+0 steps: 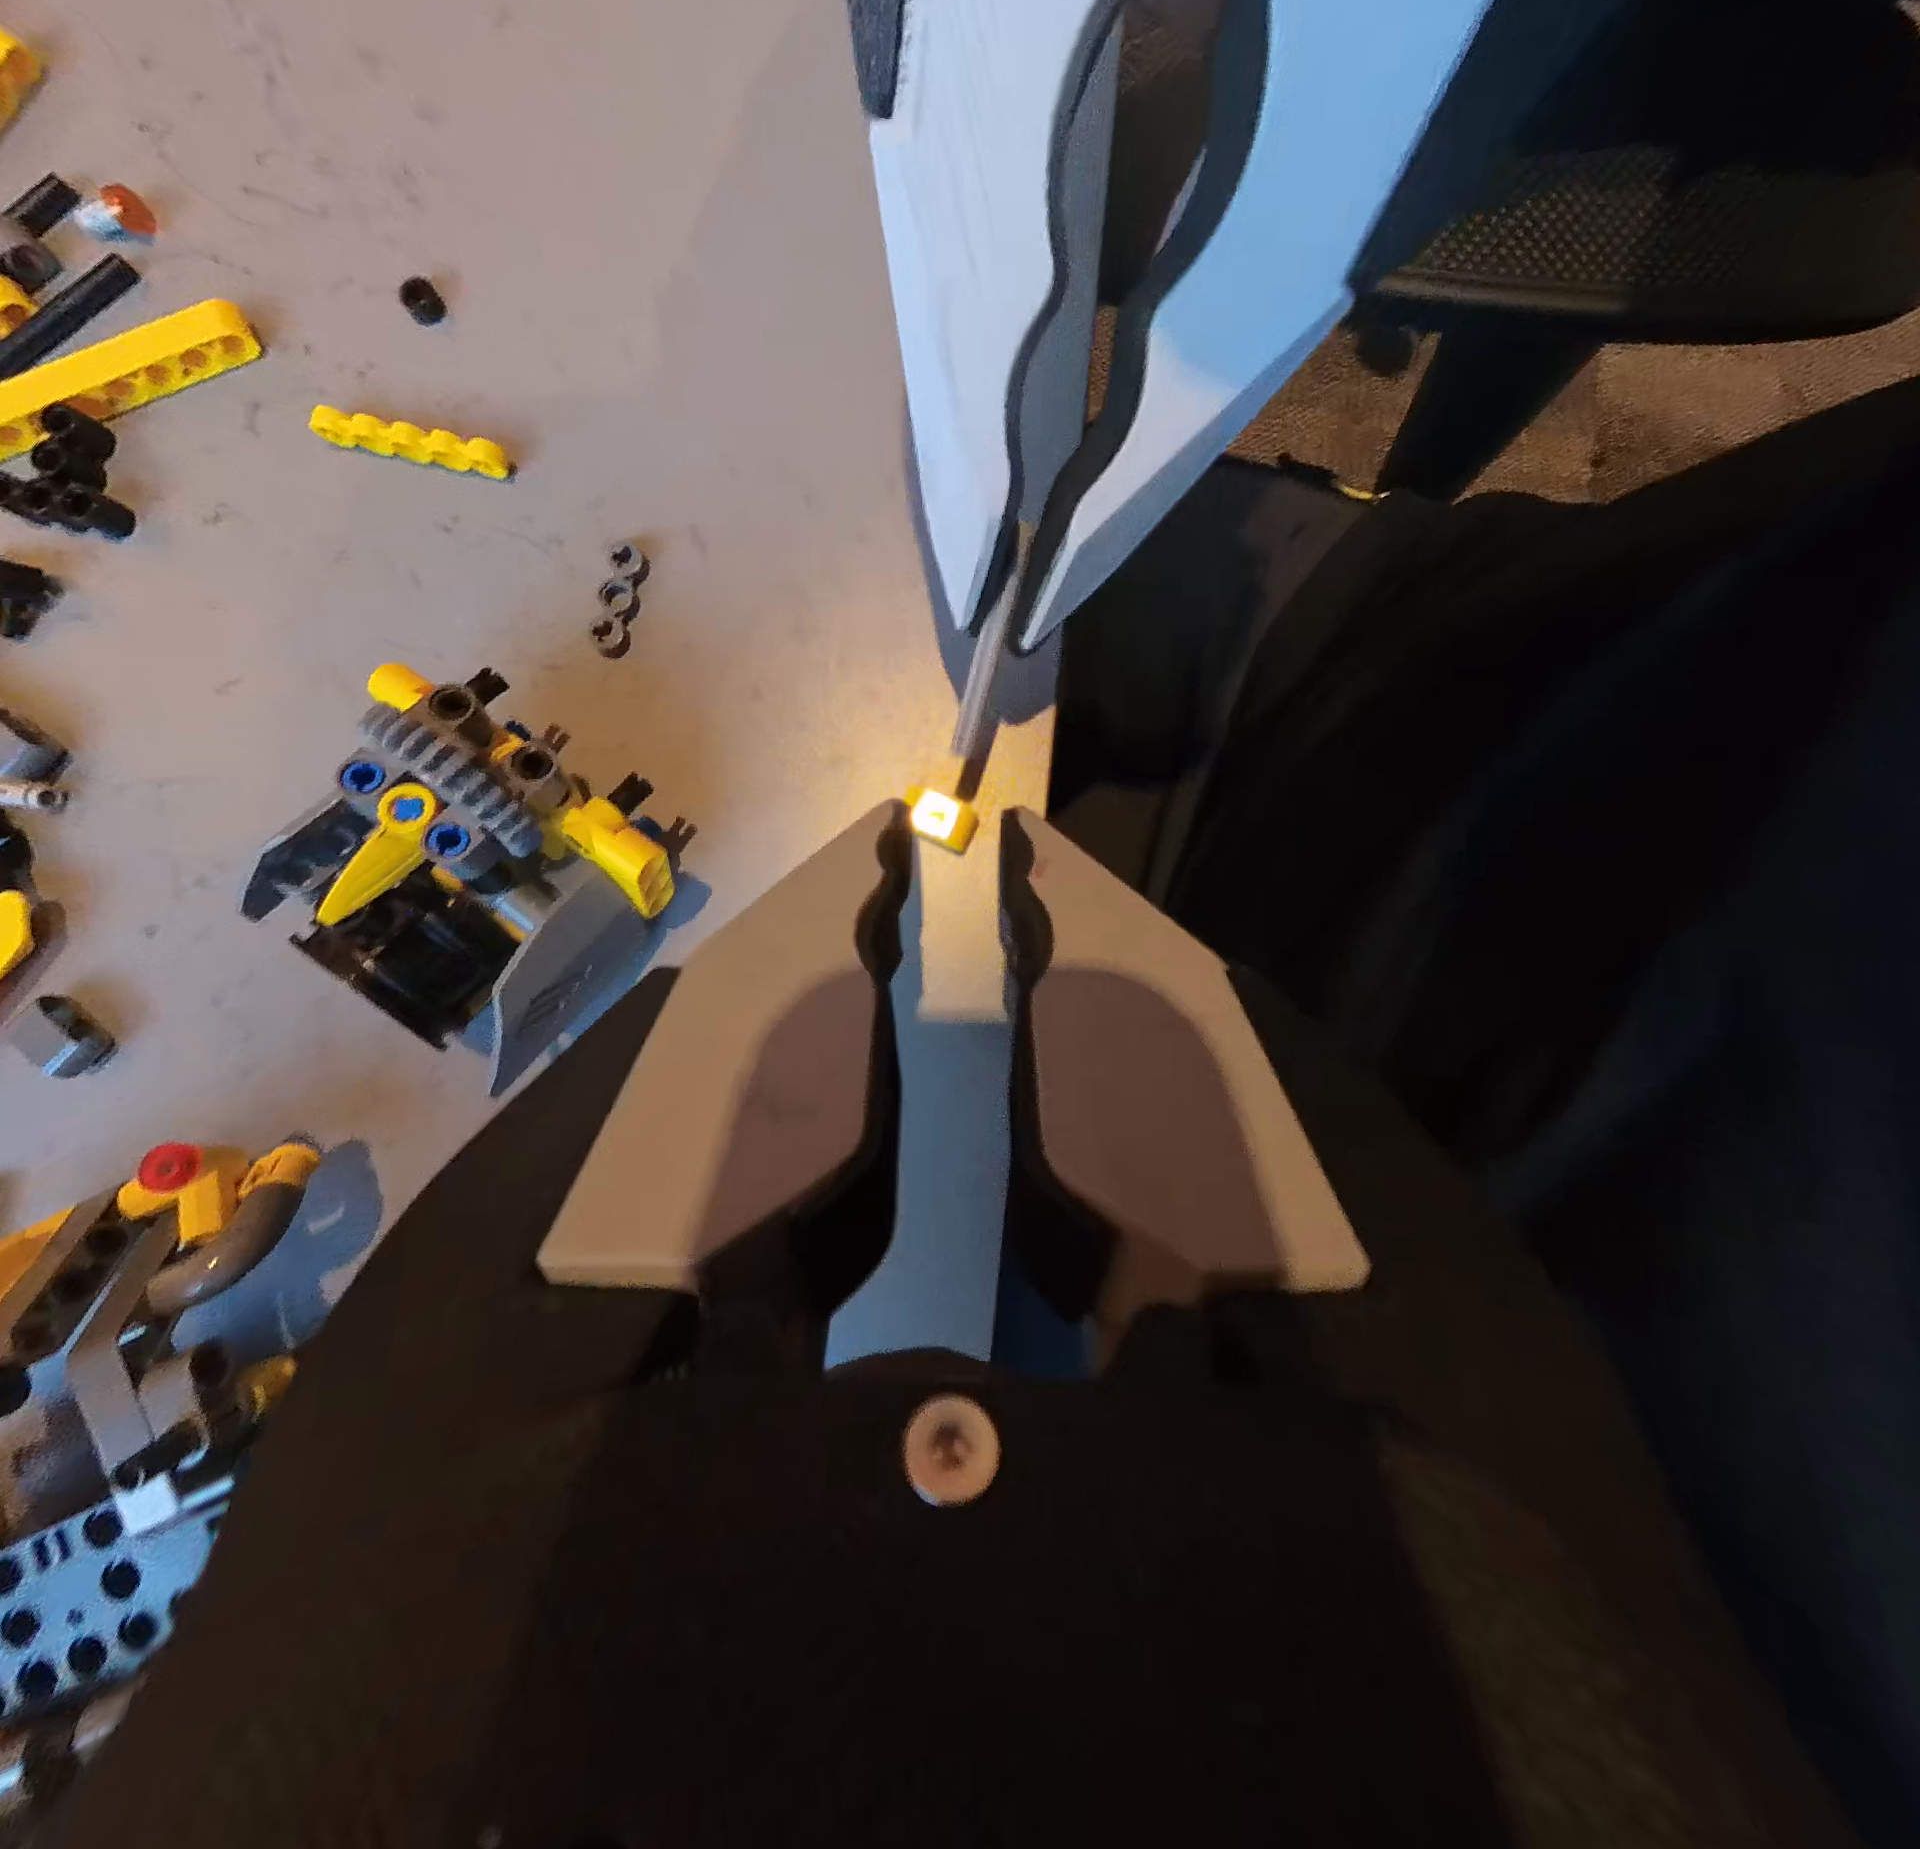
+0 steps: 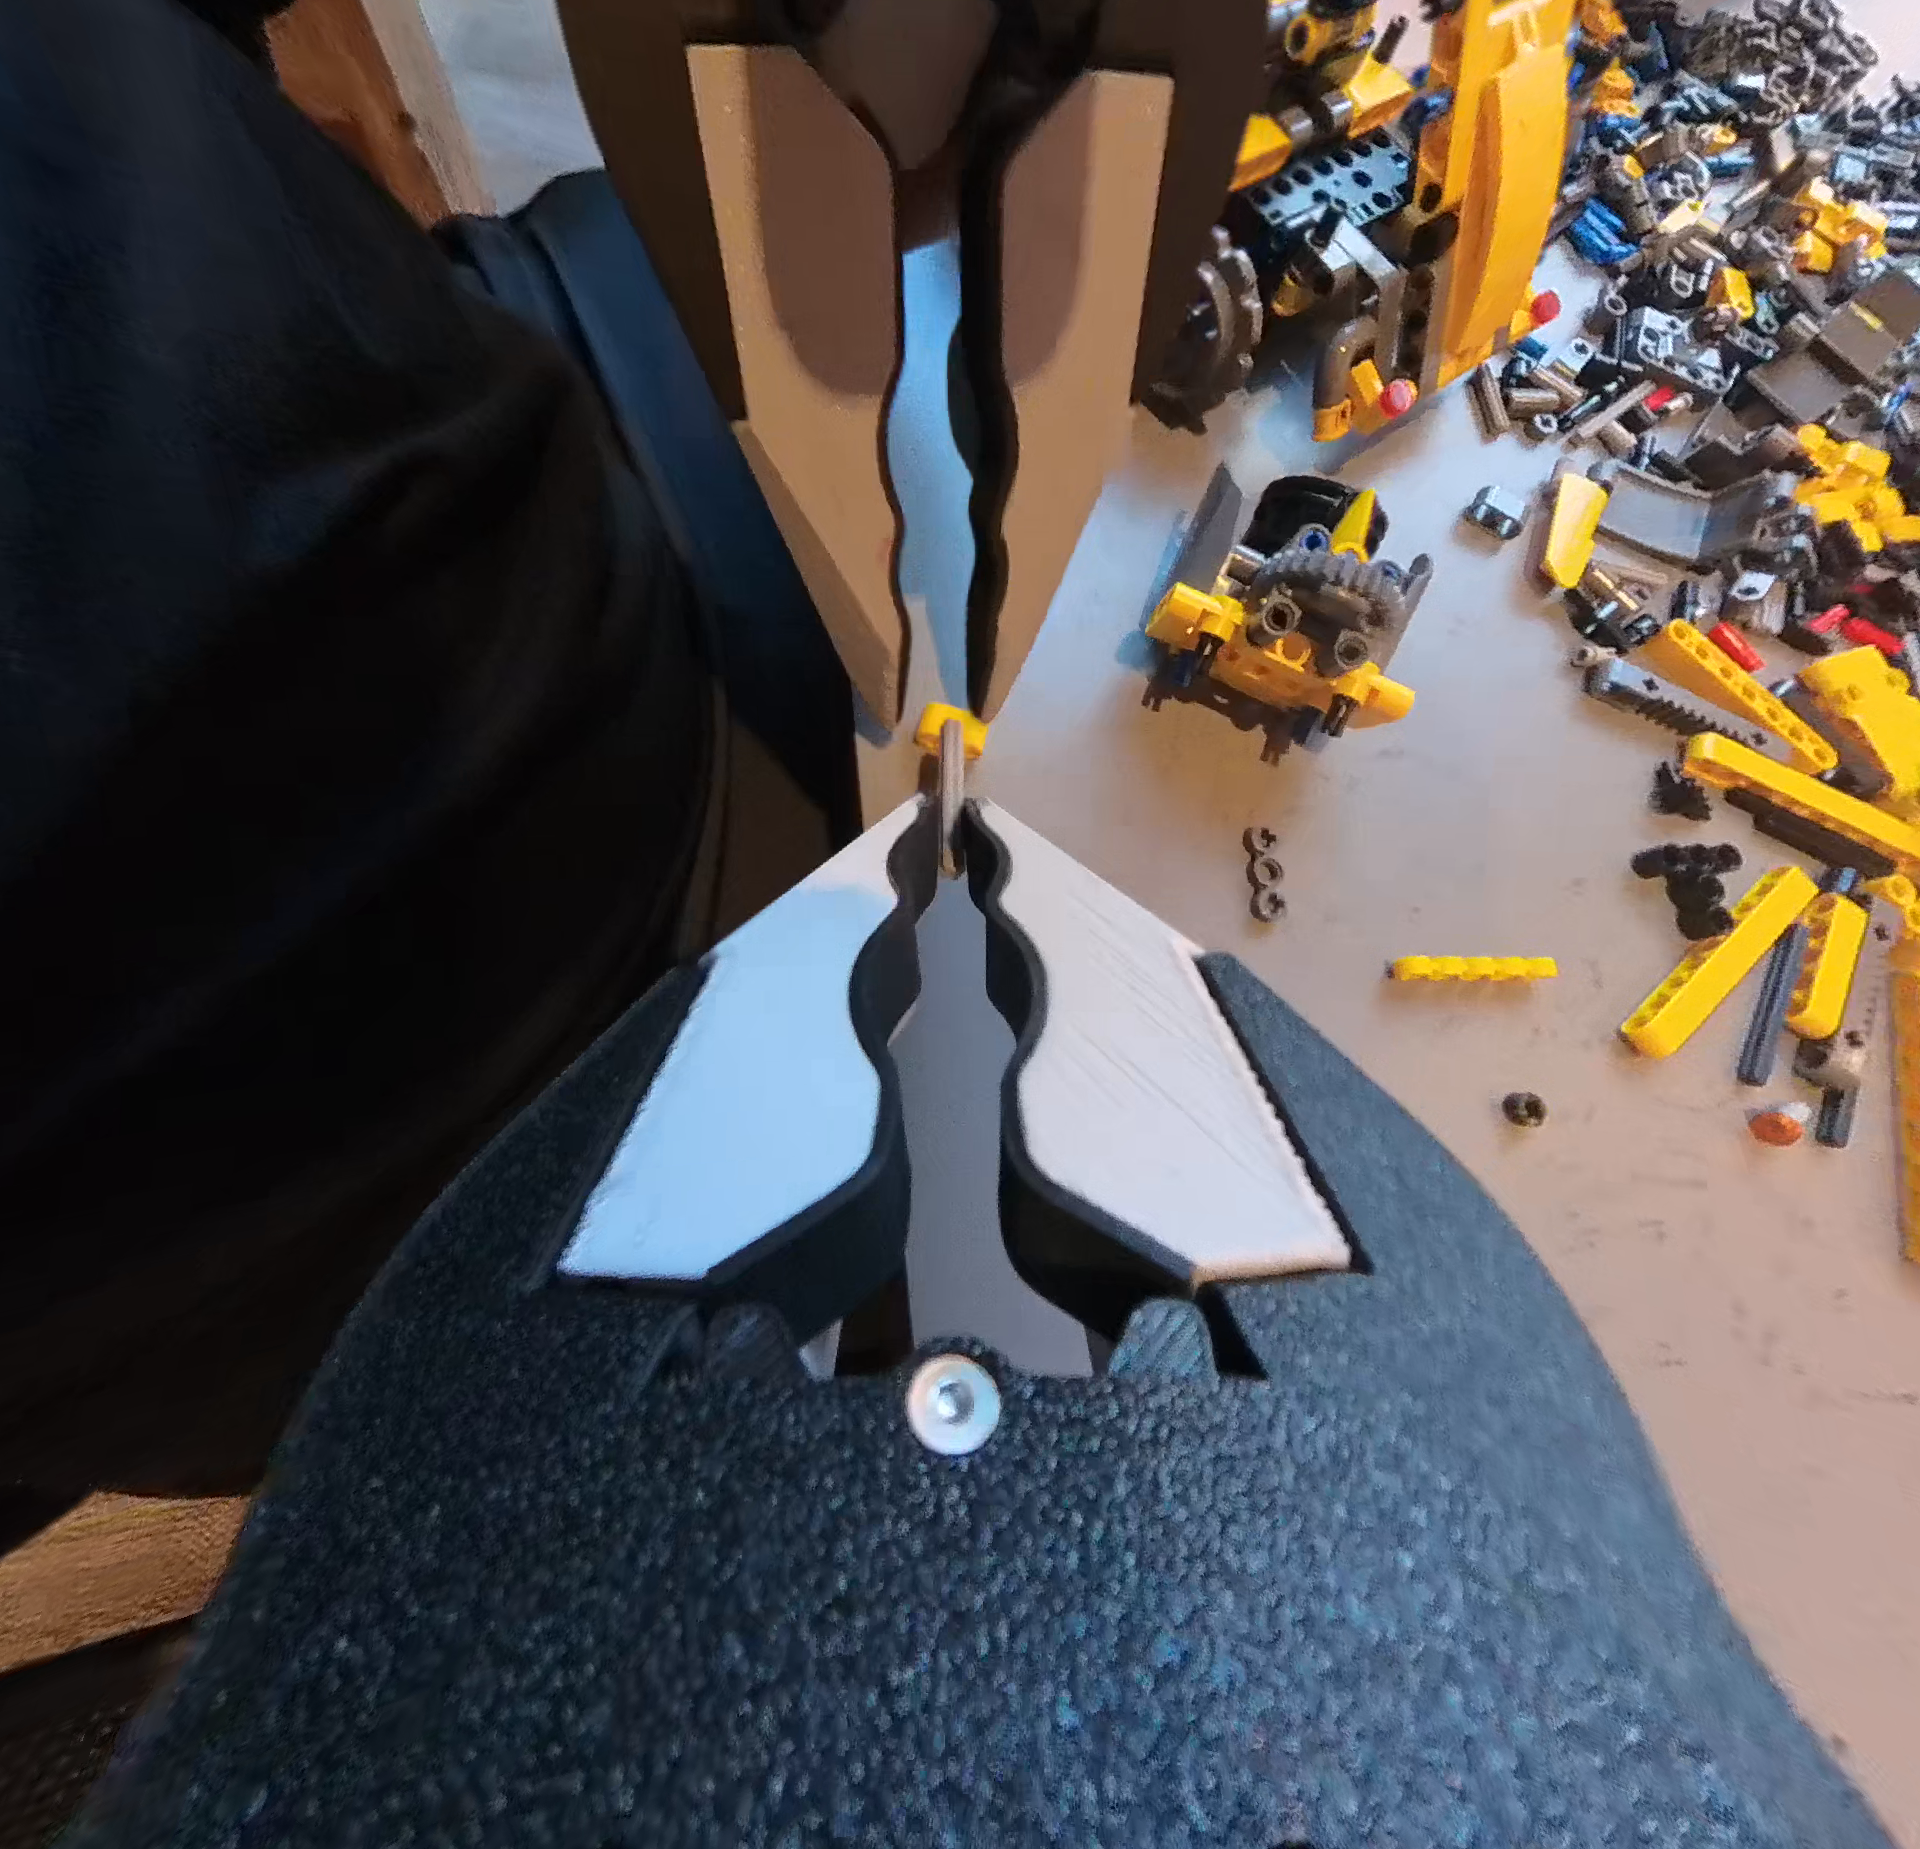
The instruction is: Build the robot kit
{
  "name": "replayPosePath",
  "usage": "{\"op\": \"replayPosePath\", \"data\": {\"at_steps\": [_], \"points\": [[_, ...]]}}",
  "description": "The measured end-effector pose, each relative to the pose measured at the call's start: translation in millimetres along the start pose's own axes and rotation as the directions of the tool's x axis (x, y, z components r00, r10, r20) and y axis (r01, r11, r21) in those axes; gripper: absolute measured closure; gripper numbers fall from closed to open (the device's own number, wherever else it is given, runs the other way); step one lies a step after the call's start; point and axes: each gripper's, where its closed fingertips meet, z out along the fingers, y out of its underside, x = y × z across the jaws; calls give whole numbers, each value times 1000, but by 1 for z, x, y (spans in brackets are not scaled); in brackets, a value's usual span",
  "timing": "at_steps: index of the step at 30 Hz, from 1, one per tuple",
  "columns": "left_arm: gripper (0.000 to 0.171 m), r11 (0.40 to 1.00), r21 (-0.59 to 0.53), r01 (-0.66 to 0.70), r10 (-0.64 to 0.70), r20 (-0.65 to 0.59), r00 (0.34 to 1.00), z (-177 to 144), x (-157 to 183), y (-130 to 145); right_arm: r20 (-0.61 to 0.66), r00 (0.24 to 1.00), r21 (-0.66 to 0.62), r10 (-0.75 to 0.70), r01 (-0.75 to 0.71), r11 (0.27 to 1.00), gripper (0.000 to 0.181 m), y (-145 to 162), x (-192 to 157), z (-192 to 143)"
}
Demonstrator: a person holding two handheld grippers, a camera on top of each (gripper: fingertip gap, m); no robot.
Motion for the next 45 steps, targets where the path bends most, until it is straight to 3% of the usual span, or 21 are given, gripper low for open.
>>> {"op": "replayPosePath", "data": {"at_steps": [11,20,45], "points": [[144,995,-34,-93,93,-12,996,4,-8,10,9,992,-47,126,-126,991,177,12,-3,11],[151,988,-30,-149,147,-71,987,8,-5,7,12,982,-17,187,-187,982,177,11,-7,16],[157,995,22,-94,96,-142,985,8,-3,5,-39,979,58,200,-197,979,177,13,-8,18]]}}
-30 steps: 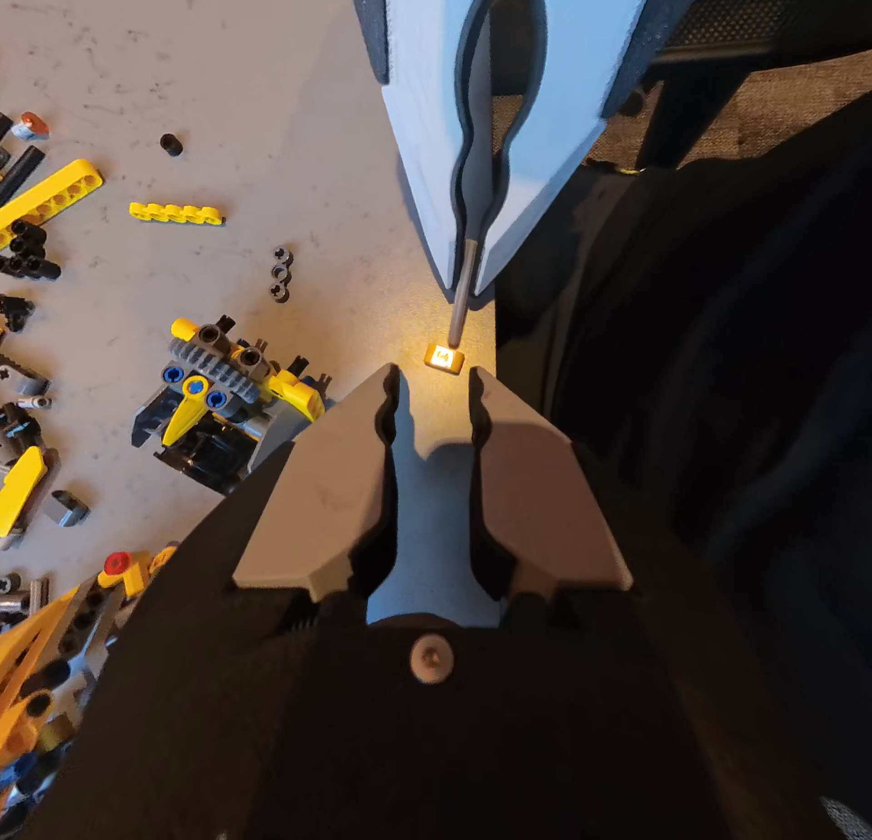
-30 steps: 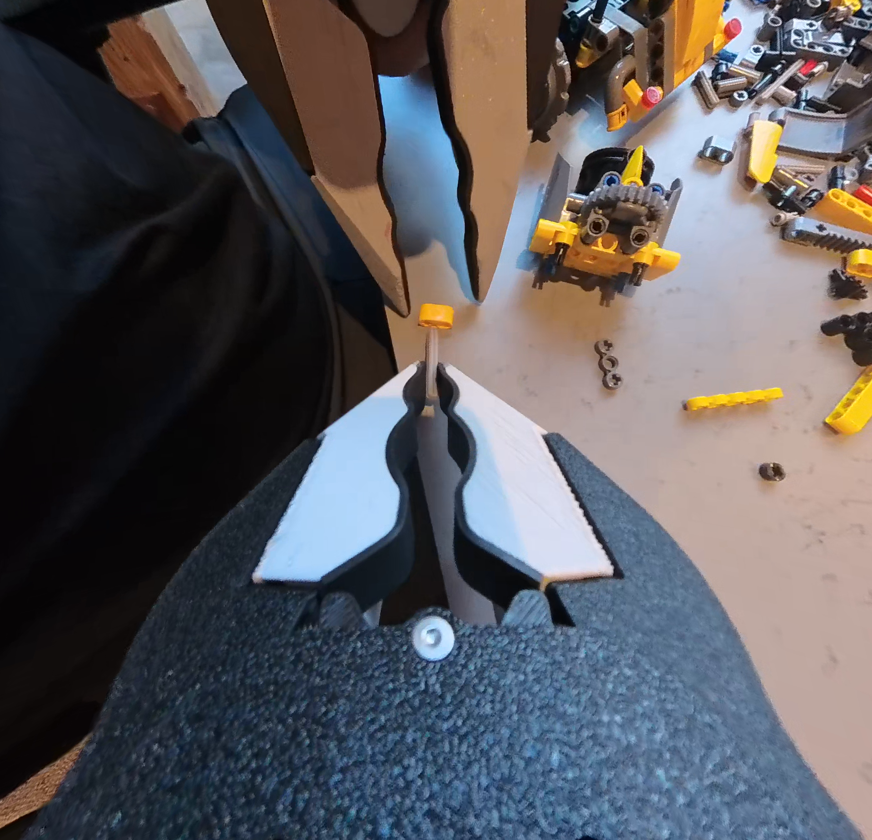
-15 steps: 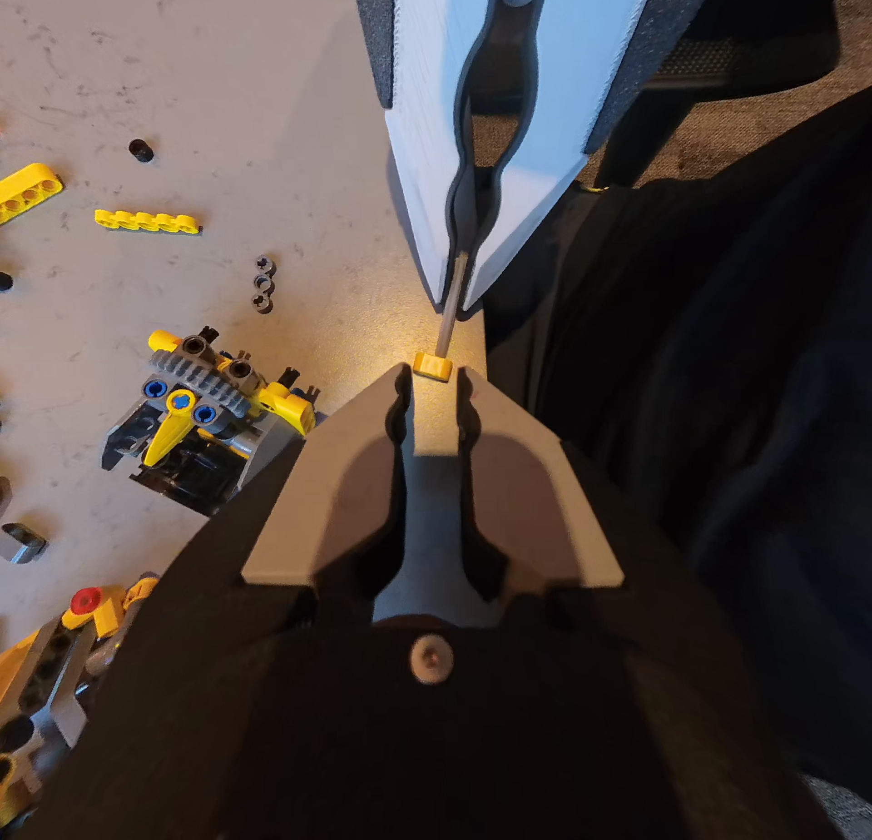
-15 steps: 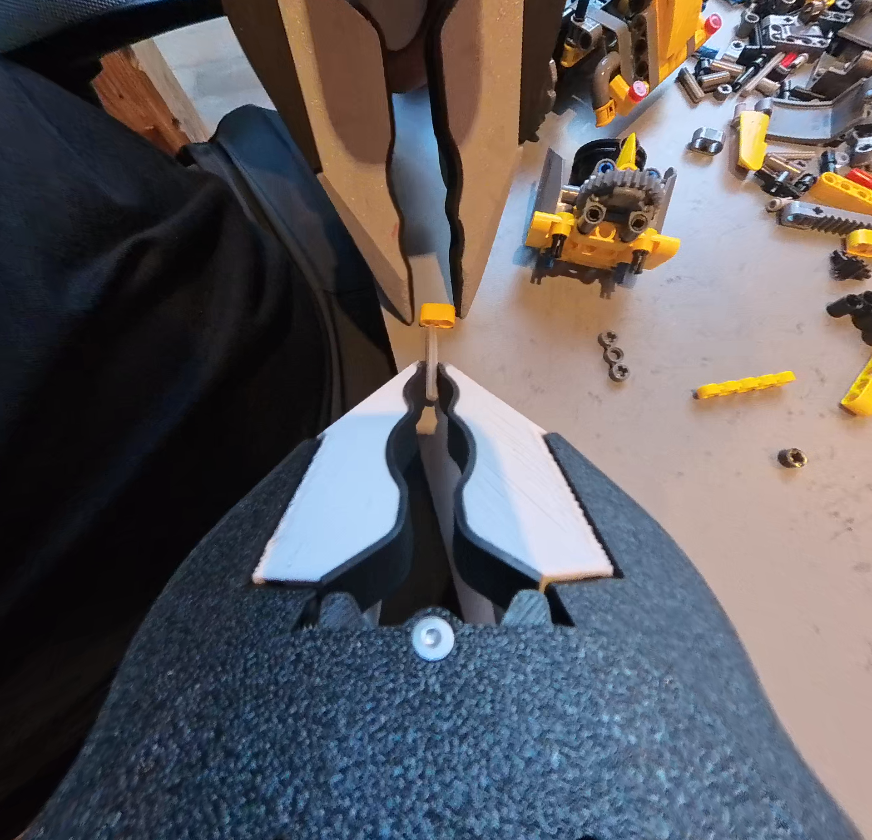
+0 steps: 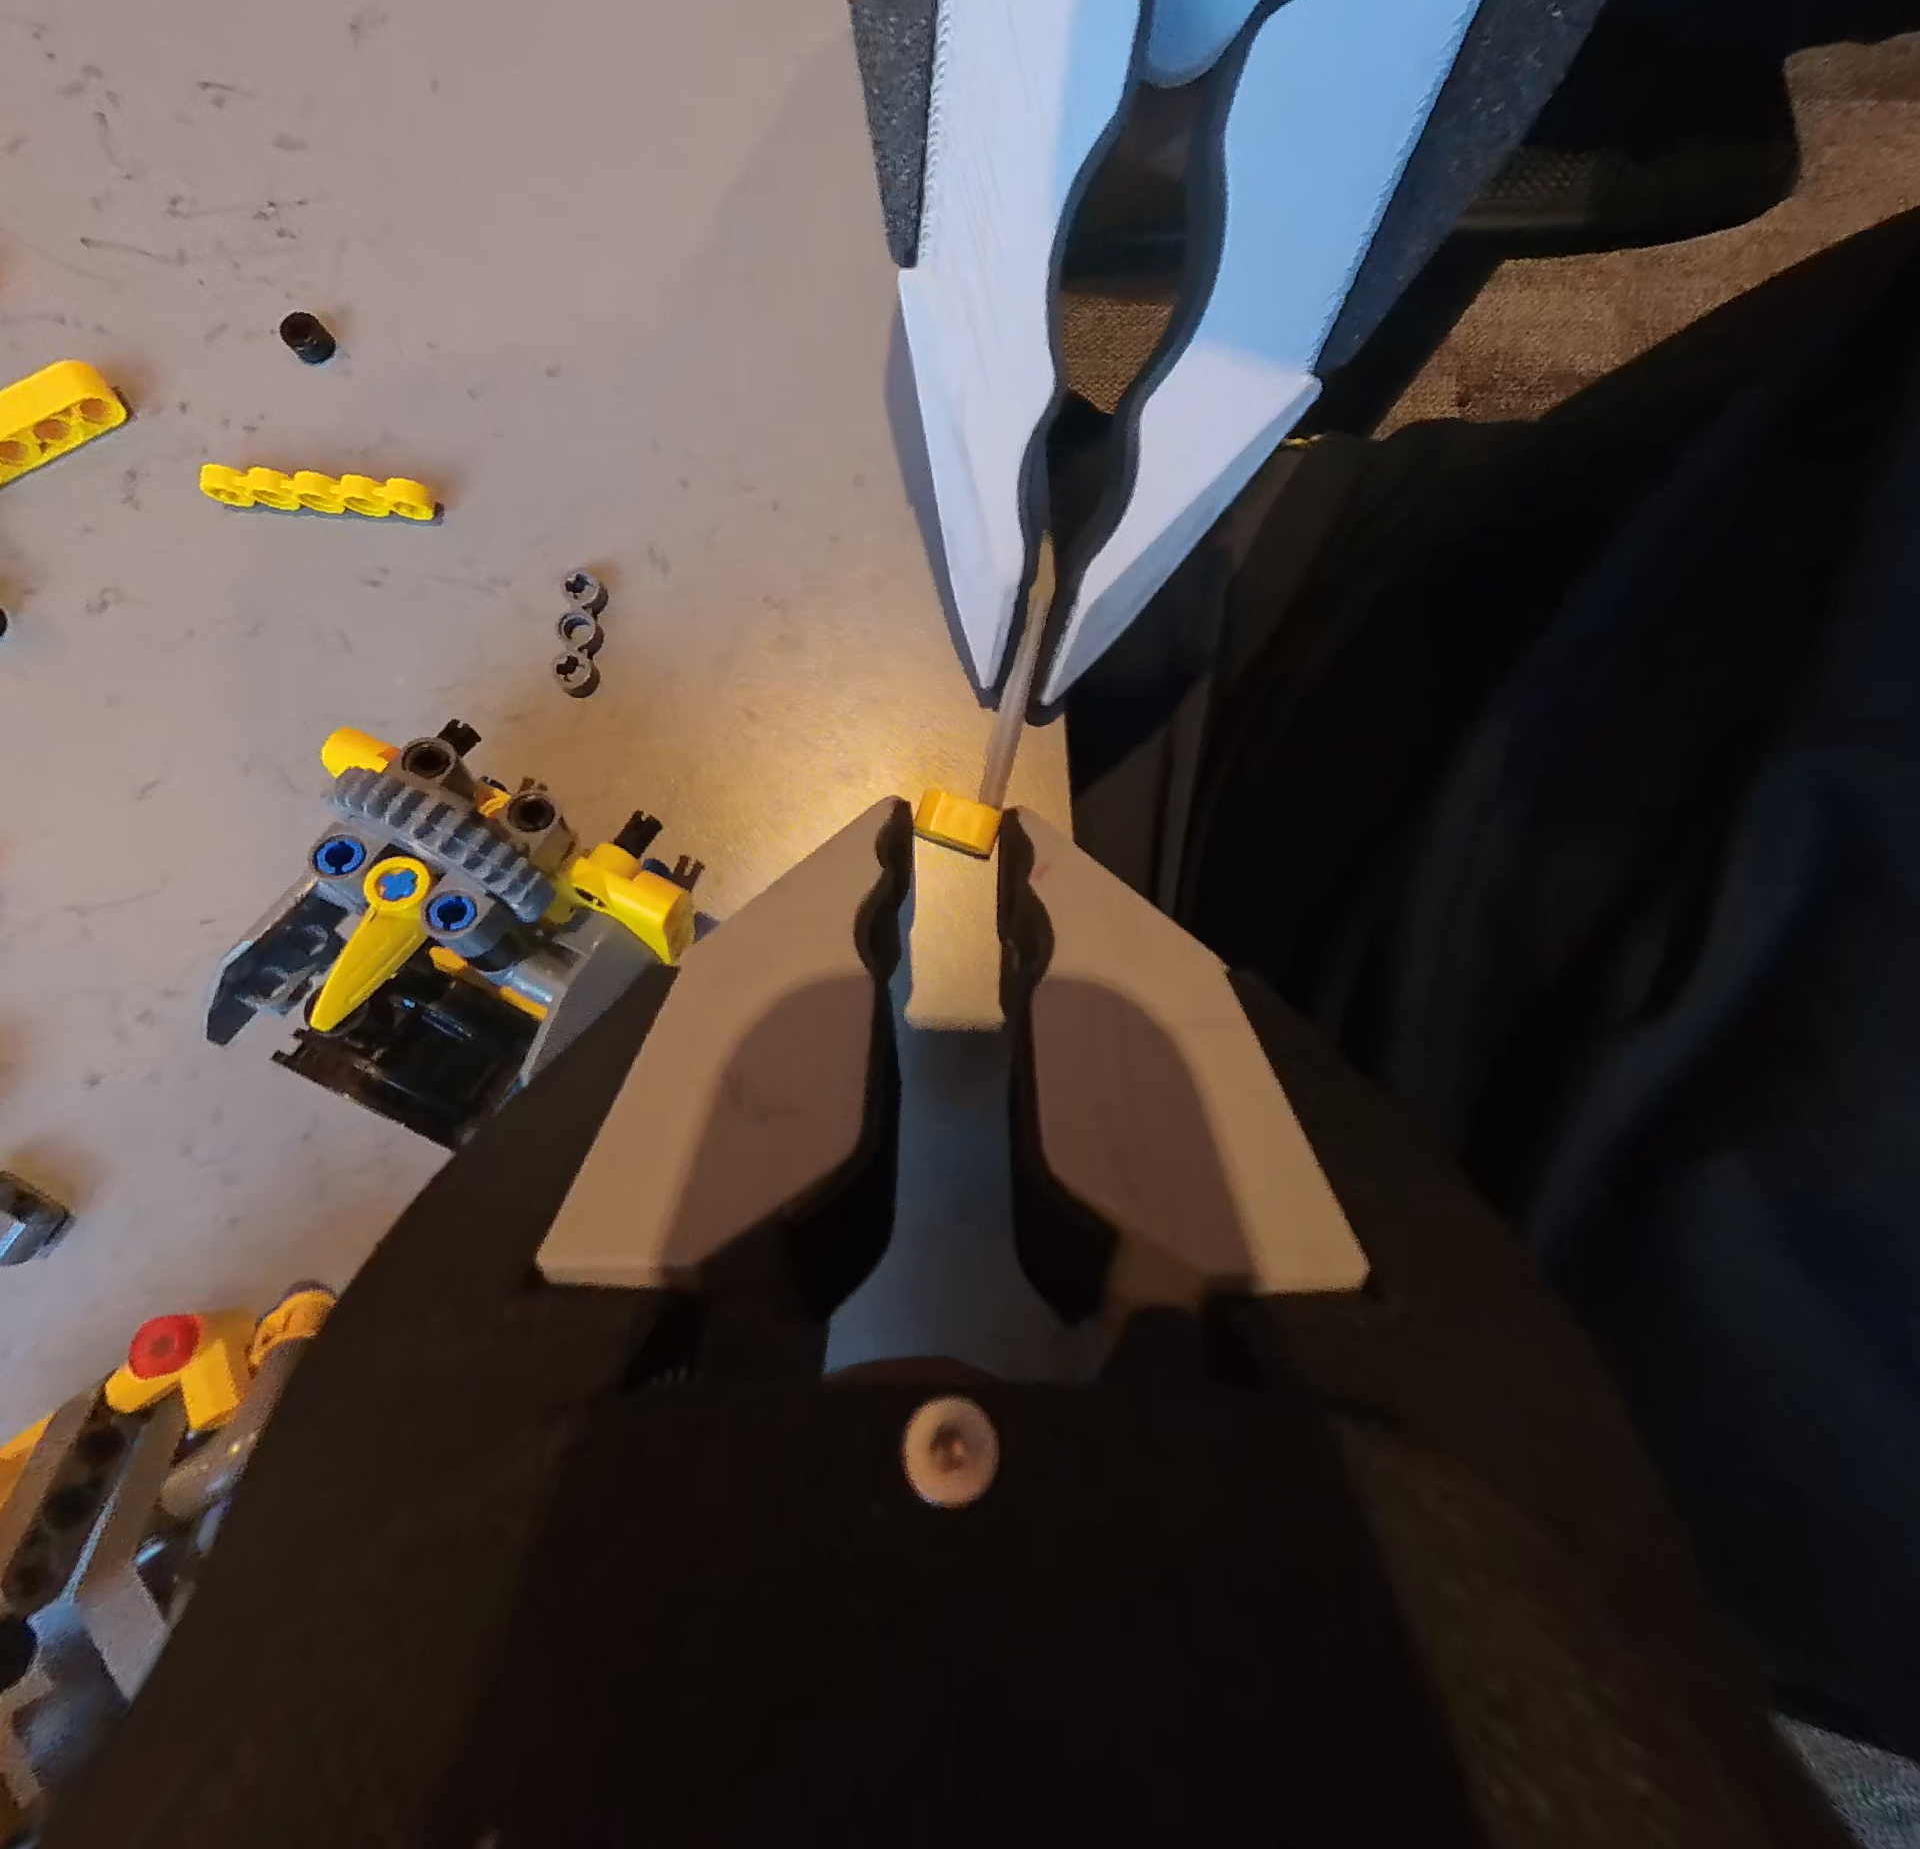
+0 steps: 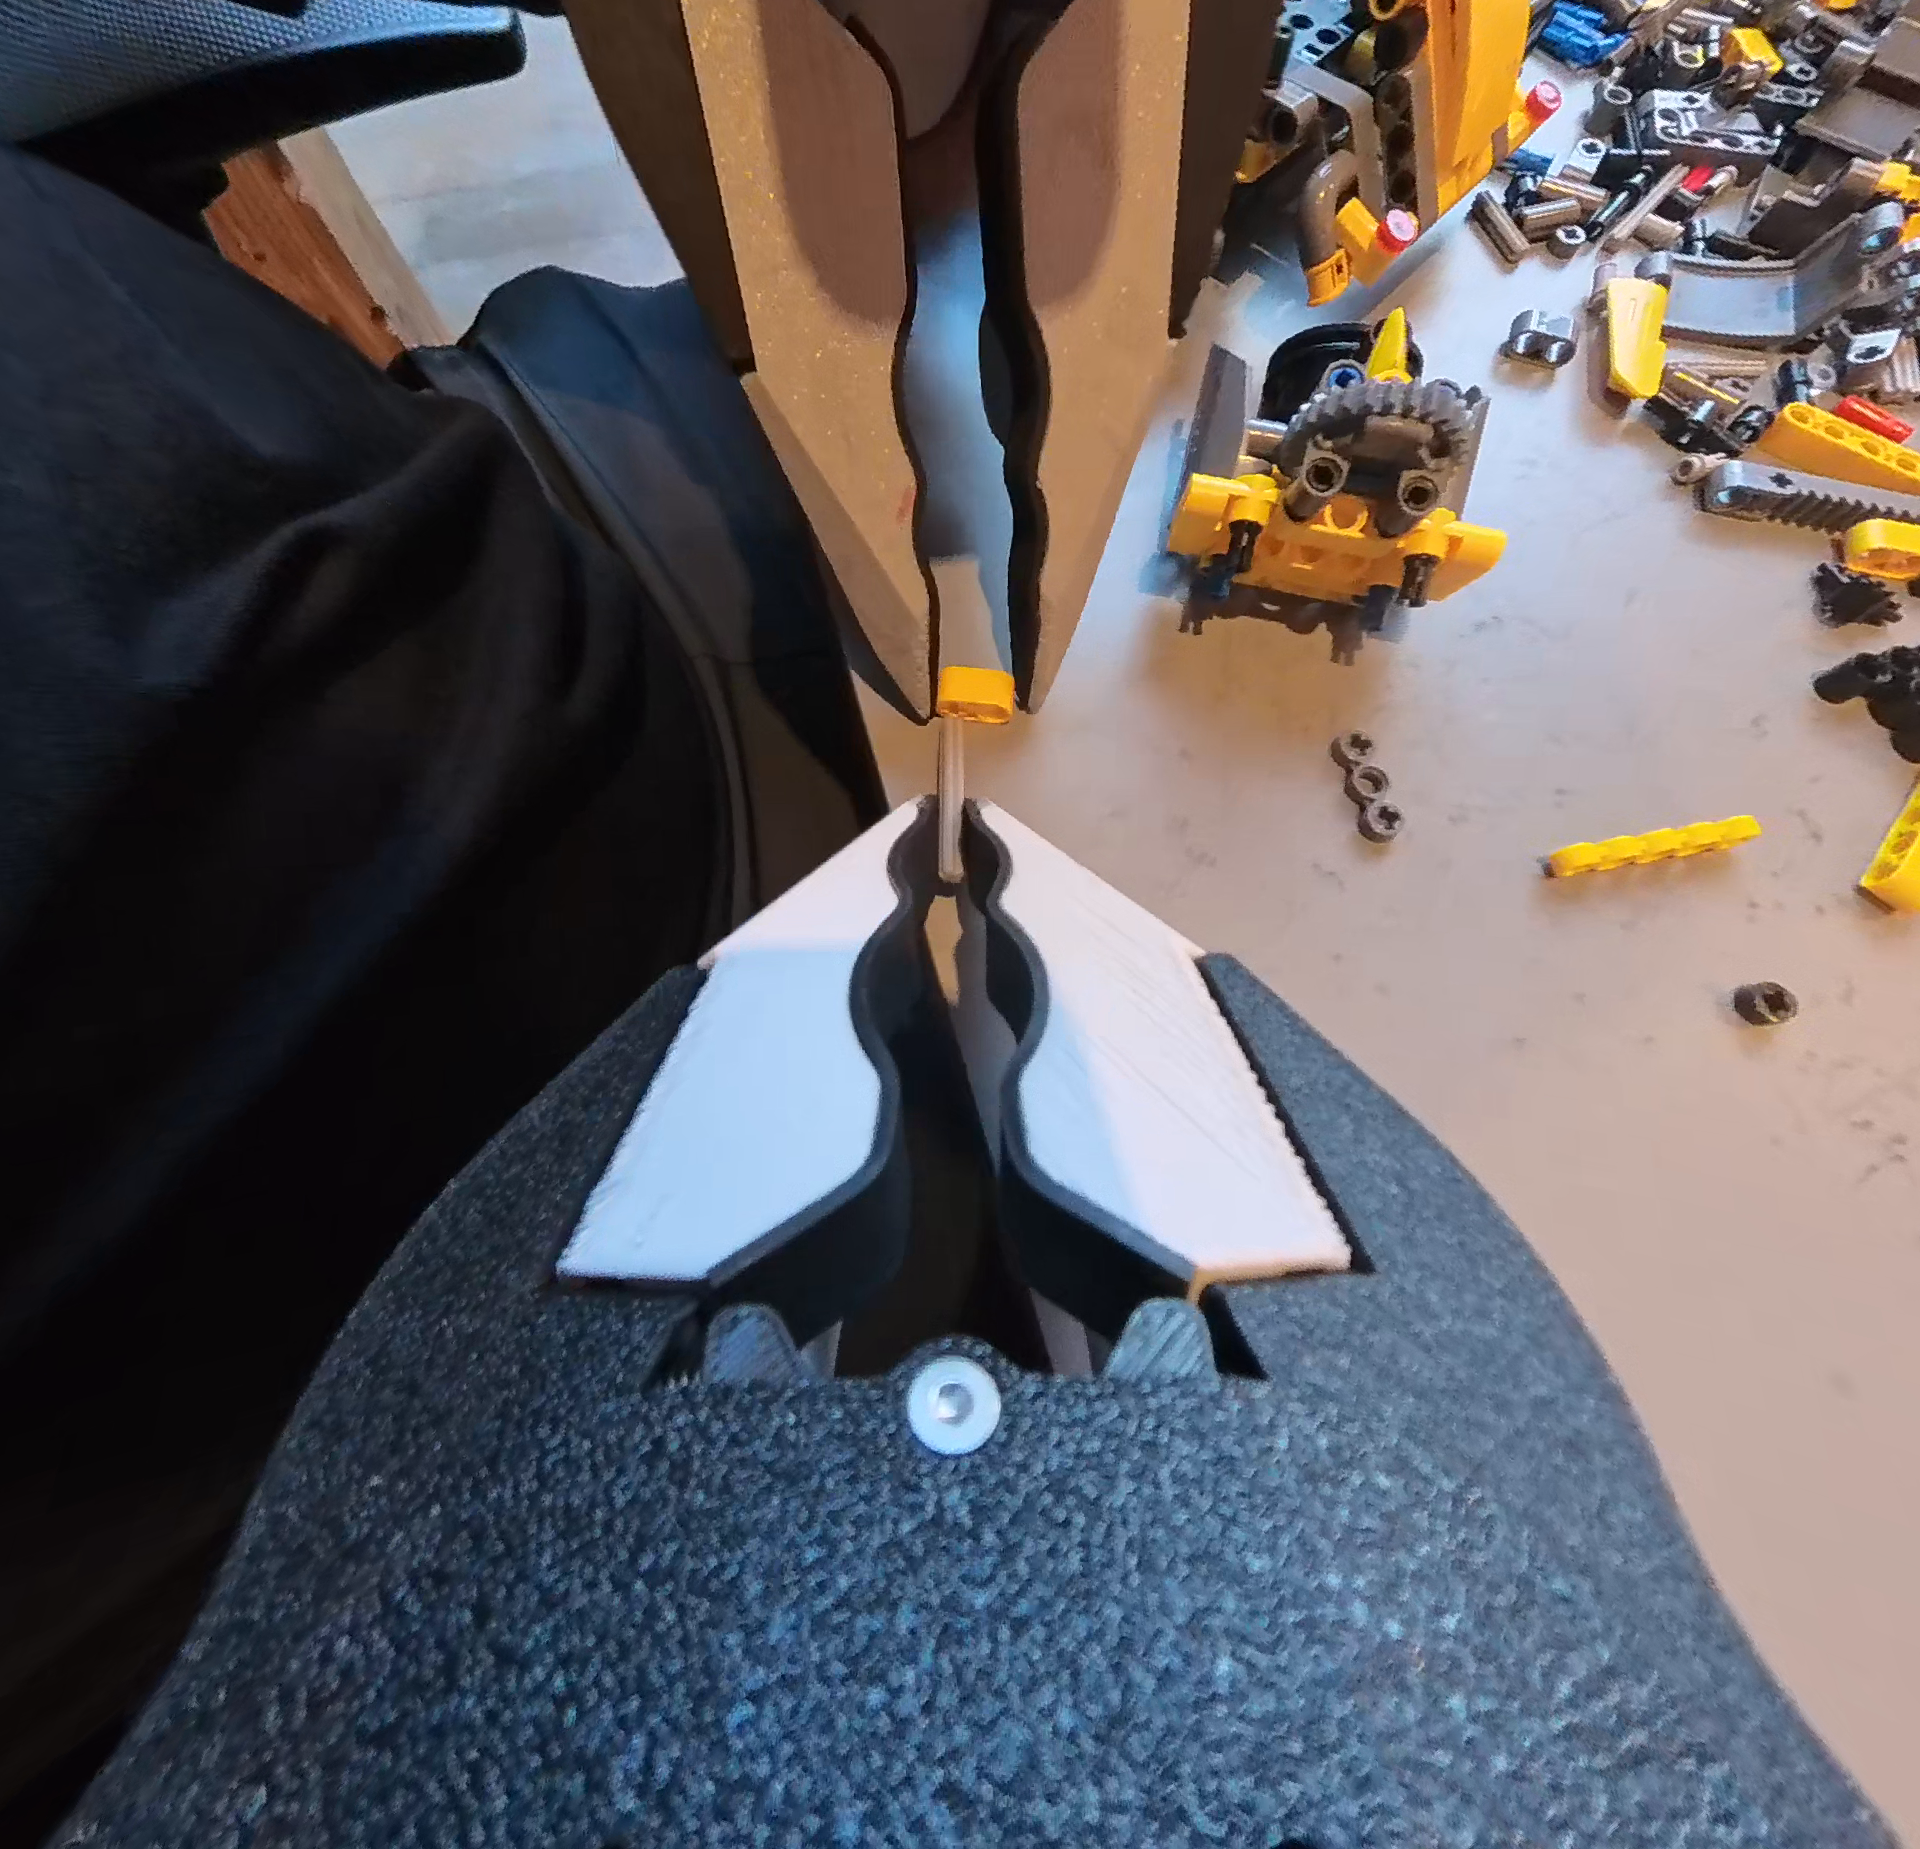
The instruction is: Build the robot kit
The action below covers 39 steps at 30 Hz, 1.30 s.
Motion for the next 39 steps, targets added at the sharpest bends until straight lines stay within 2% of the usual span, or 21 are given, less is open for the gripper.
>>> {"op": "replayPosePath", "data": {"at_steps": [9,14,21,25,39], "points": [[158,999,49,19,-23,85,996,-4,9,6,-1,1000,51,-8,8,999,177,-5,-7,2],[158,997,68,41,-49,120,992,-9,14,13,-2,999,33,-51,51,998,177,-6,-14,6],[158,992,118,49,-61,100,993,-11,15,15,-8,993,22,-115,115,993,177,-11,-17,11],[158,986,154,65,-79,87,993,-12,14,15,-9,994,34,-112,112,993,177,-11,-18,12],[157,987,153,51,-68,106,992,-14,13,19,-35,998,91,-53,56,994,178,-16,-18,16]]}}
